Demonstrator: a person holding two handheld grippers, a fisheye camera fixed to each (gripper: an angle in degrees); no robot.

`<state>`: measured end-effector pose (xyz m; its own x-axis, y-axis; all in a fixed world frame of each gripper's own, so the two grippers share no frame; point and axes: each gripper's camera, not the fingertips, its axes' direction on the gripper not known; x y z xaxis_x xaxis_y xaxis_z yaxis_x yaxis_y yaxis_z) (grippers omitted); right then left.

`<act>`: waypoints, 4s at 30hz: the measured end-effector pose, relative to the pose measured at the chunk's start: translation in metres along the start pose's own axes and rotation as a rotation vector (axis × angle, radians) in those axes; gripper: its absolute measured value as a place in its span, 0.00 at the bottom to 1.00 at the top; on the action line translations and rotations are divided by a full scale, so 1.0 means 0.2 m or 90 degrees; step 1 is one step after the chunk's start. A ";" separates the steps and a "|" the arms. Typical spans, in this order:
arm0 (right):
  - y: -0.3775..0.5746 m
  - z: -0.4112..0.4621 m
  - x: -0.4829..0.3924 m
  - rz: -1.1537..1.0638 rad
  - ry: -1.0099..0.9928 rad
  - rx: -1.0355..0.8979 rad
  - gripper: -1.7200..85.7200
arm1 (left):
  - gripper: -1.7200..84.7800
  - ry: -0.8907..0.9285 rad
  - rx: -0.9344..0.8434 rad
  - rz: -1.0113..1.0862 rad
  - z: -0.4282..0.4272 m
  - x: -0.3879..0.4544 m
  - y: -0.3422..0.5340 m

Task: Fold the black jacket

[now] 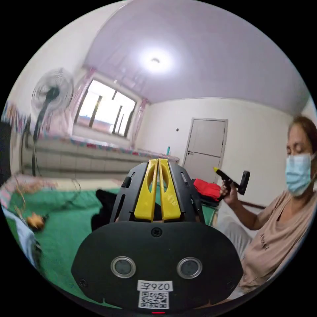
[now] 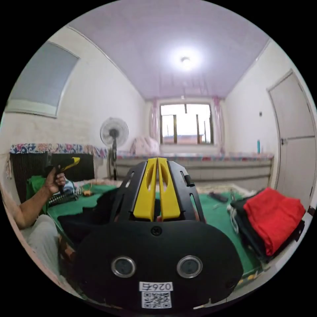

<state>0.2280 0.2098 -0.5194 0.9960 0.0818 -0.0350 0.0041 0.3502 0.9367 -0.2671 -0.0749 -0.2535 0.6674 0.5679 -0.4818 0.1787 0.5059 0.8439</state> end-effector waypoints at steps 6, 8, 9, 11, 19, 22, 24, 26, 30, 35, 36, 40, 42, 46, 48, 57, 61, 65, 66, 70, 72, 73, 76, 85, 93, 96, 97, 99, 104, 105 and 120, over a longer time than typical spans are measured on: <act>-0.18 -0.14 -0.41 -0.119 -0.028 0.148 0.01 | 0.02 0.051 0.161 0.123 -0.42 0.27 -0.14; -0.17 -0.17 -0.49 -0.136 -0.023 0.244 0.01 | 0.15 0.106 0.249 0.112 -0.54 0.28 -0.12; -0.17 -0.17 -0.52 -0.114 -0.058 0.289 0.02 | 0.16 0.121 0.264 0.118 -0.56 0.28 -0.12; -0.17 -0.12 -0.53 -0.061 -0.120 0.308 0.04 | 0.19 0.139 0.250 0.111 -0.58 0.23 -0.12; -0.07 0.83 -0.66 0.003 -0.225 -0.052 0.02 | 0.10 -0.146 -0.080 0.007 -0.25 -0.33 0.04; 0.14 1.40 -0.73 0.032 -0.249 -0.252 0.07 | 0.27 -0.186 -0.215 -0.091 -0.04 -0.69 0.27; 0.38 1.83 -0.80 0.064 -0.276 -0.407 0.12 | 0.29 -0.192 -0.292 -0.127 0.08 -0.86 0.42; 0.57 2.12 -0.85 0.111 -0.311 -0.500 0.14 | 0.30 -0.195 -0.364 -0.172 0.22 -1.04 0.60; 0.90 2.64 -1.01 0.157 -0.264 -0.620 0.17 | 0.32 -0.217 -0.405 -0.232 0.37 -1.22 0.80; 1.22 3.03 -1.16 0.168 -0.231 -0.746 0.19 | 0.22 -0.119 -0.445 -0.336 0.49 -1.39 1.00; 1.24 3.07 -1.15 0.188 -0.231 -0.747 0.19 | 0.23 -0.114 -0.441 -0.335 0.49 -1.41 1.00; 1.28 3.14 -1.12 0.175 -0.251 -0.749 0.16 | 0.33 -0.083 -0.421 -0.325 0.48 -1.47 0.99; 1.30 3.17 -1.10 0.161 -0.272 -0.751 0.12 | 0.33 -0.047 -0.441 -0.323 0.52 -1.49 1.01; 1.26 3.15 -1.07 0.101 -0.289 -0.727 0.02 | 0.13 0.003 -0.500 -0.260 0.63 -1.45 1.01; 1.18 3.07 -1.00 0.067 -0.309 -0.691 0.01 | 0.11 0.032 -0.481 -0.192 0.62 -1.41 0.94; 0.95 2.74 -0.69 0.032 -0.292 -0.594 0.01 | 0.23 0.044 -0.441 -0.219 0.65 -1.44 0.94; 0.79 2.52 -0.35 0.043 -0.188 -0.509 0.01 | 0.07 0.001 -0.419 -0.122 0.56 -1.36 0.78; 0.67 2.16 0.26 0.120 0.008 -0.417 0.01 | 0.07 -0.066 -0.338 -0.040 0.48 -1.27 0.54; 0.71 2.11 0.45 0.137 0.068 -0.432 0.01 | 0.07 -0.074 -0.329 -0.048 0.47 -1.29 0.53; 1.11 2.23 1.01 0.199 0.142 -0.696 0.02 | 0.10 -0.154 -0.309 -0.261 0.35 -1.61 0.77; 1.29 2.18 1.18 0.249 0.179 -0.784 0.03 | 0.11 -0.164 -0.255 -0.403 0.21 -1.75 0.94; 1.30 2.13 1.20 0.256 0.177 -0.754 0.03 | 0.11 -0.151 -0.197 -0.470 0.10 -1.81 1.01; 1.26 1.94 1.20 0.310 0.075 -0.623 0.07 | 0.16 -0.145 -0.166 -0.462 0.02 -1.81 0.97; 1.11 2.00 0.32 0.100 -0.340 -0.624 0.22 | 0.27 -0.107 -0.554 -0.311 0.69 -1.61 1.09; 1.34 2.09 -0.50 -0.373 -0.284 -0.774 0.05 | 0.07 -0.059 -0.435 -0.321 0.71 -1.56 1.00; 1.08 1.99 -0.30 -0.292 -0.267 -0.679 0.01 | 0.06 -0.040 -0.332 -0.290 0.60 -1.56 0.78; 1.03 1.96 -0.25 -0.275 -0.253 -0.658 0.01 | 0.05 -0.060 -0.308 -0.255 0.57 -1.54 0.67; 0.87 1.80 0.01 -0.213 -0.182 -0.595 0.01 | 0.06 -0.119 -0.304 -0.223 0.52 -1.52 0.59; 1.05 1.43 0.55 -0.070 -0.053 -0.727 0.01 | 0.05 -0.366 -0.396 -0.330 0.31 -1.69 0.77; 1.14 1.33 0.67 -0.018 -0.036 -0.781 0.01 | 0.05 -0.361 -0.385 -0.351 0.27 -1.71 0.77; 1.43 1.19 1.15 0.170 0.089 -0.756 0.22 | 0.10 0.158 -0.792 -0.083 1.62 -0.58 1.08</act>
<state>0.4797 0.1074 -0.1776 0.9349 0.3550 0.0034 -0.3550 0.9346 0.0226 -0.0710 -0.2422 0.0603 0.5191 0.5065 -0.6885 -0.6528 0.7549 0.0632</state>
